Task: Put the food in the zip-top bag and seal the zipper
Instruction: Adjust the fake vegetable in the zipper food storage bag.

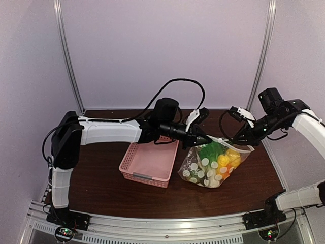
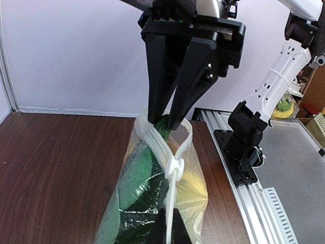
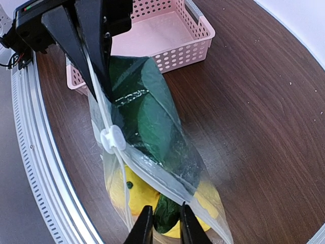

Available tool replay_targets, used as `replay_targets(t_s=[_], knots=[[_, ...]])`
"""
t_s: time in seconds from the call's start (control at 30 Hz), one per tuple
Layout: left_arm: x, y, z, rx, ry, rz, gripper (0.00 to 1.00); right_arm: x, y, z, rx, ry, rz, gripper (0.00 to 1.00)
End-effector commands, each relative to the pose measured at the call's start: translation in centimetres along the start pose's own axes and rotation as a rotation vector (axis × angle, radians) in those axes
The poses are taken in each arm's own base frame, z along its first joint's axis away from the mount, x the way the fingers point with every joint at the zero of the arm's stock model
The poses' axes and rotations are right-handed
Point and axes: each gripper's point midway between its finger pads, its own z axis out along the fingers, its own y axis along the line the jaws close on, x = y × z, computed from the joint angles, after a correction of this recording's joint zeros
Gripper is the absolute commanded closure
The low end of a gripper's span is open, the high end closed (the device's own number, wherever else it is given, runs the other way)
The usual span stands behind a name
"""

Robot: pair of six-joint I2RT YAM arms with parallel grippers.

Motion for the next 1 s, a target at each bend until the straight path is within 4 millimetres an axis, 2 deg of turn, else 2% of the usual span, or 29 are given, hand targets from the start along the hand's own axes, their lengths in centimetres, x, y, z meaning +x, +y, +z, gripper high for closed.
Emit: replay_targets(t_s=[0.0, 0.17, 0.33, 0.5, 0.77, 0.87, 0.97], knots=[[-4.6, -1.4, -1.4, 0.001, -0.1, 0.094, 1.0, 1.5, -0.2, 0.1, 0.04, 0.041, 0.001, 0.86], [-4.8, -1.3, -1.7, -0.014, -0.116, 0.097, 1.0, 3.6, -0.8, 0.3, 0.097, 0.1, 0.003, 0.92], [-4.2, -0.9, -1.8, -0.028, -0.114, 0.08, 1.0, 5.1, -1.2, 0.1, 0.151, 0.145, 0.003, 1.0], [-4.4, -0.9, -2.4, -0.04, -0.137, 0.082, 1.0, 6.4, -1.6, -0.6, 0.204, 0.2, -0.021, 1.0], [-4.8, -1.0, -3.2, -0.049, -0.169, 0.086, 1.0, 9.6, -2.1, 0.3, 0.198, 0.341, -0.044, 1.0], [-4.8, -1.0, -3.2, -0.047, -0.173, 0.089, 1.0, 9.5, -2.5, 0.0, 0.216, 0.343, -0.045, 1.0], [-4.7, -1.0, -3.0, -0.037, -0.176, 0.089, 1.0, 7.8, -3.0, -1.5, 0.258, 0.305, -0.06, 1.0]])
